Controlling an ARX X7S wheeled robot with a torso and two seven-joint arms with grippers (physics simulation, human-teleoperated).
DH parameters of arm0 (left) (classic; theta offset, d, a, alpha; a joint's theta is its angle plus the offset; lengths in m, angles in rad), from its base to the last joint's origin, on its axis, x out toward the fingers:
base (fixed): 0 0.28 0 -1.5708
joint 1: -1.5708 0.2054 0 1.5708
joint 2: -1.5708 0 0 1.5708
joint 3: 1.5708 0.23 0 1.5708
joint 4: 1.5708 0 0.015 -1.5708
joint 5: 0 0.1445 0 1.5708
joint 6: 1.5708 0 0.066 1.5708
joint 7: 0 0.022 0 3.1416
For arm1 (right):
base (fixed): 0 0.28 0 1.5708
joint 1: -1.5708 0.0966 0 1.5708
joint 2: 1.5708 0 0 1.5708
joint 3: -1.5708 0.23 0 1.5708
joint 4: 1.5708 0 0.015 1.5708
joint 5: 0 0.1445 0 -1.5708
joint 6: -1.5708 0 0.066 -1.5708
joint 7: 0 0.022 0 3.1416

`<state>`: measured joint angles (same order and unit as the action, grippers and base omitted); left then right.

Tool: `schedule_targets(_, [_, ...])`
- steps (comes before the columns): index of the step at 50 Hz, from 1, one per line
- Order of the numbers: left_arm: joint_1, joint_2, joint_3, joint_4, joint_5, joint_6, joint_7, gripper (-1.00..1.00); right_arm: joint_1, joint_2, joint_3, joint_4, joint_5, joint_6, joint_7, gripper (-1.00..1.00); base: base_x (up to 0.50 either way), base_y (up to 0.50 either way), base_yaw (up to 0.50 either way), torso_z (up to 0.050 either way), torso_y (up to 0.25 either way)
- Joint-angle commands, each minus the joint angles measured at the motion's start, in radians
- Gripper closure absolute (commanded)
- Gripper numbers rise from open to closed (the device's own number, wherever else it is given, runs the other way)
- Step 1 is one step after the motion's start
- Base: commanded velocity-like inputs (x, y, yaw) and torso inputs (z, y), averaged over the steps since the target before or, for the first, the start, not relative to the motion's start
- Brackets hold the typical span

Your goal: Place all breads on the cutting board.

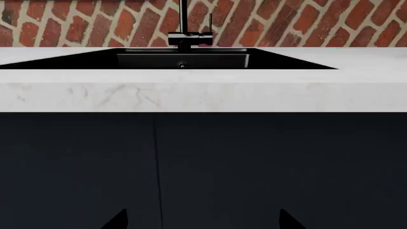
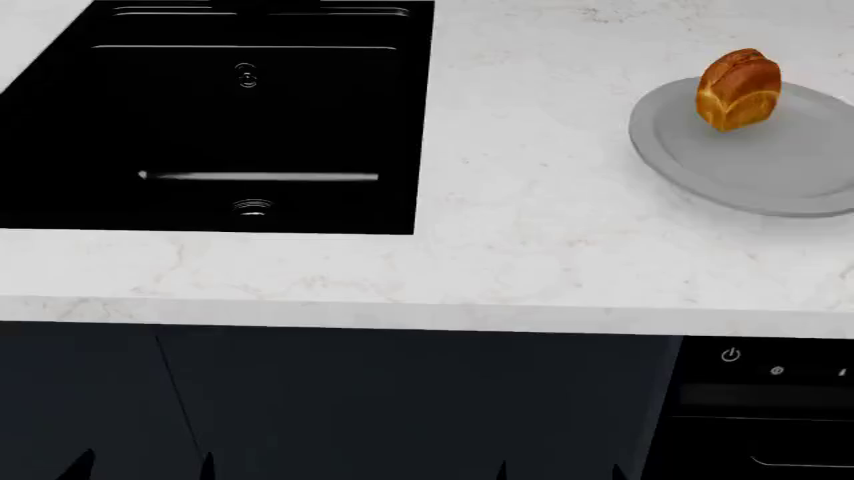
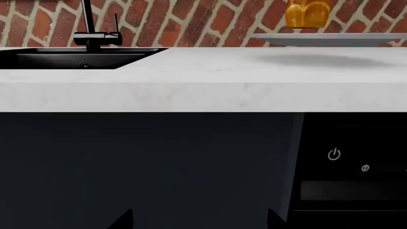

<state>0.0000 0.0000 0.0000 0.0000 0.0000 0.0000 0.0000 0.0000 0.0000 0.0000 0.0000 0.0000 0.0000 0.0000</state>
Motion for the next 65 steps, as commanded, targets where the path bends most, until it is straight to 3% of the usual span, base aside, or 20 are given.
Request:
schedule_targets(1, [0.006, -0.021, 0.022, 0.014, -0.021, -0.008, -0.023, -1.0, -0.005, 0.02, -0.024, -0.011, 0.02, 0.006, 0.024, -1.0, 0.0, 0.0, 0.0, 0.0, 0.0])
schedule_targets(13, [0.009, -0.053, 0.061, 0.012, -0.056, 0.015, -0.051, -1.0, -0.002, 0.051, -0.059, 0.003, 0.057, -0.016, 0.054, -1.0, 0.0, 0.0, 0.0, 0.0, 0.0])
schedule_targets(56, [0.012, -0.108, 0.122, 0.013, -0.118, 0.047, -0.097, -1.0, 0.001, 0.106, -0.129, 0.0, 0.087, -0.03, 0.123, -1.0, 0.0, 0.0, 0.0, 0.05, 0.0])
schedule_targets(65, [0.013, -0.116, 0.133, 0.013, -0.119, 0.059, -0.109, -1.0, 0.004, 0.115, -0.141, 0.004, 0.094, -0.029, 0.129, -1.0, 0.0, -0.21, 0.0, 0.004, 0.0])
